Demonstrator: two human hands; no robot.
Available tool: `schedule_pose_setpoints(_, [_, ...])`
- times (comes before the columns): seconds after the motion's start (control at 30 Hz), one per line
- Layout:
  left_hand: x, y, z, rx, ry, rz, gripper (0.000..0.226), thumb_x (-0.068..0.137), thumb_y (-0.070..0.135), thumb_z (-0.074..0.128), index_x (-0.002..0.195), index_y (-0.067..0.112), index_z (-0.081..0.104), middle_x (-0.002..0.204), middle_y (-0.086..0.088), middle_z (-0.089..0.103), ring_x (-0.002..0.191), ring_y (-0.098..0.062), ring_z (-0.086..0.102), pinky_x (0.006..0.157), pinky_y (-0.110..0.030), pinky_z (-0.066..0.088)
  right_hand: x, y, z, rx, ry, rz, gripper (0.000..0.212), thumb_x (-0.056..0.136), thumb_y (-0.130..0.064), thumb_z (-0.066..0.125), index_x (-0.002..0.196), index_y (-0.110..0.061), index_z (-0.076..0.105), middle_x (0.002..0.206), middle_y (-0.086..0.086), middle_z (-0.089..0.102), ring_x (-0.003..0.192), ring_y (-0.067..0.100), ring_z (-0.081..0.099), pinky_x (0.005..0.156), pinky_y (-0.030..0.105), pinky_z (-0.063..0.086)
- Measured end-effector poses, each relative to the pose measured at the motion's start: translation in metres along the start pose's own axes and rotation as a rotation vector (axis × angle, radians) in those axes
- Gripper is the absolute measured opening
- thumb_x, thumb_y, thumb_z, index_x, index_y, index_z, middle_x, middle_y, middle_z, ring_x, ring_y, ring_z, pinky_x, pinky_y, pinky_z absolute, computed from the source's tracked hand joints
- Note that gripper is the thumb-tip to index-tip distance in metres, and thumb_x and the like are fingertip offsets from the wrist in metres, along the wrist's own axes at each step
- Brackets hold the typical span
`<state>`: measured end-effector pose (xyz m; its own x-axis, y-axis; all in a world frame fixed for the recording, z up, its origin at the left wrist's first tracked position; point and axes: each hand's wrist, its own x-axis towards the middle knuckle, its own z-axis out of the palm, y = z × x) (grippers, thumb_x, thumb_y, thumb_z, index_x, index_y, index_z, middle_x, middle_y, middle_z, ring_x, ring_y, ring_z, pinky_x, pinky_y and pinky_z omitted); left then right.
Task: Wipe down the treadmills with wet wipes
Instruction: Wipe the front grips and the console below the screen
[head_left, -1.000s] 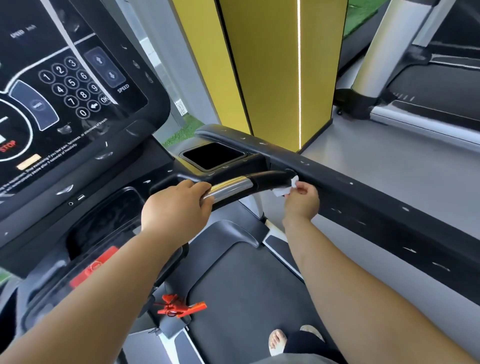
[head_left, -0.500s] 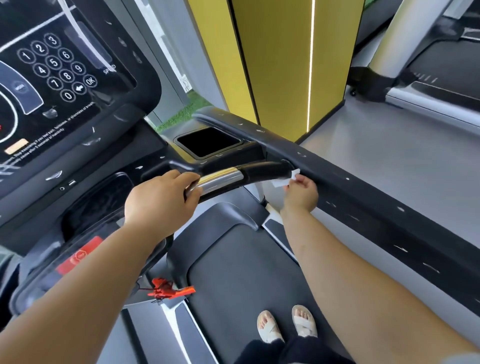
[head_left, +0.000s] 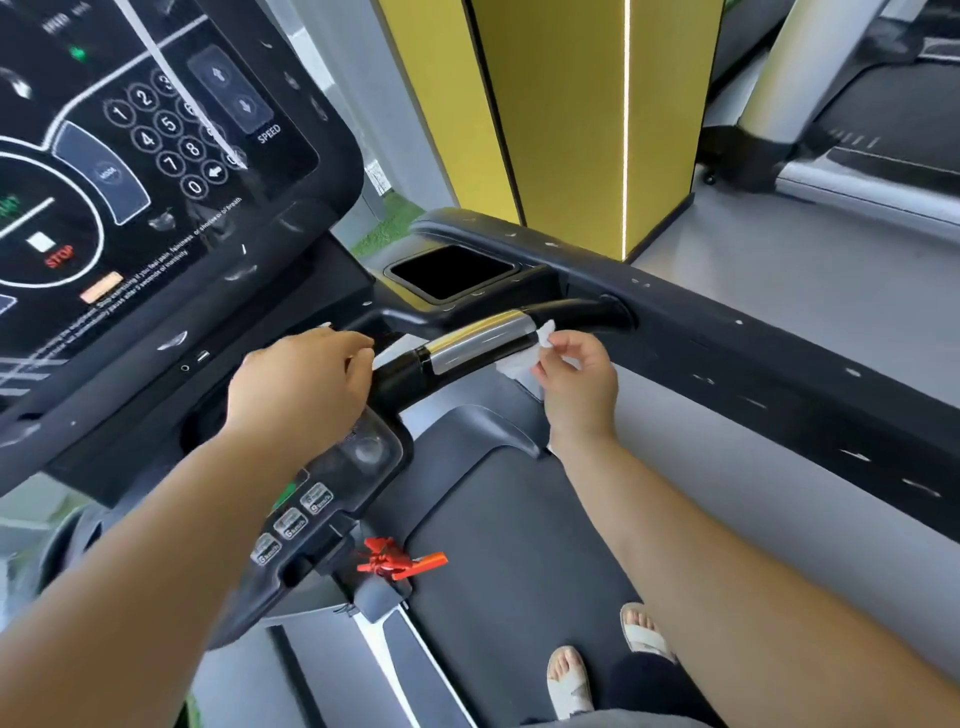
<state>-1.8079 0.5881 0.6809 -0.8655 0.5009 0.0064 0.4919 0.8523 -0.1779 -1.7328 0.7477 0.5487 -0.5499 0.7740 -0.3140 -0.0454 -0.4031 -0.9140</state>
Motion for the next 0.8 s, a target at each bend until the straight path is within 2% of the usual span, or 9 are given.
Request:
schedule_pose_setpoints(0.1, [-0.012, -0.011, 0.006, -0.178, 0.001, -0.073, 0.040, 0.101, 0.036, 0.031, 0.102, 0.015, 0.065, 0.102, -0.002, 0.064, 0.085, -0.024, 0.054, 0.063, -0.031, 0.038, -0.010, 0.000, 0.013, 0.003, 0.047, -0.024, 0.030, 0.091, 0.000, 0.053, 0.076, -0.025, 0.056, 0.084, -0.013, 0.057, 0.063, -0.007, 0.060, 0.087, 0.036, 0.054])
schedule_pose_setpoints(0.17, [-0.016, -0.011, 0.012, -0.169, 0.059, -0.048, 0.042, 0.101, 0.036, 0.030, 0.099, 0.013, 0.065, 0.099, -0.003, 0.064, 0.079, -0.020, 0.050, 0.059, -0.031, 0.034, -0.022, 0.001, 0.023, -0.001, 0.041, -0.026, 0.029, 0.091, -0.001, 0.054, 0.076, -0.026, 0.057, 0.084, -0.012, 0.058, 0.069, 0.002, 0.062, 0.088, 0.037, 0.054])
schedule_pose_setpoints(0.23, [-0.017, -0.012, 0.016, -0.150, 0.120, -0.015, 0.042, 0.101, 0.034, 0.030, 0.096, 0.012, 0.065, 0.099, -0.002, 0.064, 0.081, -0.022, 0.053, 0.061, -0.032, 0.038, -0.038, 0.003, 0.031, -0.018, 0.011, -0.036, 0.029, 0.092, -0.004, 0.056, 0.076, -0.028, 0.057, 0.082, -0.014, 0.060, 0.076, 0.009, 0.065, 0.084, 0.034, 0.055])
schedule_pose_setpoints(0.4, [-0.016, -0.014, 0.018, -0.132, 0.144, 0.015, 0.044, 0.102, 0.036, 0.027, 0.096, 0.014, 0.065, 0.100, -0.001, 0.064, 0.087, -0.026, 0.058, 0.067, -0.036, 0.046, -0.074, 0.008, 0.048, -0.048, -0.072, -0.115, 0.031, 0.091, -0.004, 0.057, 0.075, -0.030, 0.056, 0.079, -0.013, 0.060, 0.084, 0.017, 0.065, 0.063, 0.006, 0.044])
schedule_pose_setpoints(0.57, [-0.016, -0.015, 0.020, -0.136, 0.183, 0.043, 0.044, 0.102, 0.036, 0.028, 0.091, 0.013, 0.064, 0.094, -0.001, 0.064, 0.081, -0.024, 0.057, 0.062, -0.034, 0.044, -0.085, 0.005, 0.052, -0.094, -0.115, -0.147, 0.030, 0.091, -0.005, 0.058, 0.076, -0.031, 0.057, 0.081, -0.012, 0.062, 0.083, 0.014, 0.065, 0.061, 0.005, 0.042])
schedule_pose_setpoints(0.7, [-0.016, -0.015, 0.022, -0.154, 0.202, 0.051, 0.043, 0.101, 0.035, 0.029, 0.087, 0.011, 0.062, 0.089, -0.002, 0.062, 0.077, -0.024, 0.055, 0.058, -0.032, 0.039, -0.095, 0.004, 0.054, -0.164, -0.217, -0.205, 0.024, 0.091, -0.007, 0.060, 0.080, -0.029, 0.060, 0.083, -0.014, 0.061, 0.073, -0.009, 0.056, 0.063, 0.001, 0.039])
schedule_pose_setpoints(0.8, [-0.015, -0.015, 0.022, -0.136, 0.207, 0.062, 0.044, 0.101, 0.035, 0.028, 0.083, 0.011, 0.059, 0.085, -0.001, 0.060, 0.078, -0.024, 0.055, 0.057, -0.031, 0.037, -0.094, -0.001, 0.051, -0.157, -0.281, -0.183, 0.029, 0.091, -0.005, 0.059, 0.077, -0.030, 0.060, 0.080, -0.016, 0.061, 0.069, -0.011, 0.055, 0.064, 0.003, 0.041])
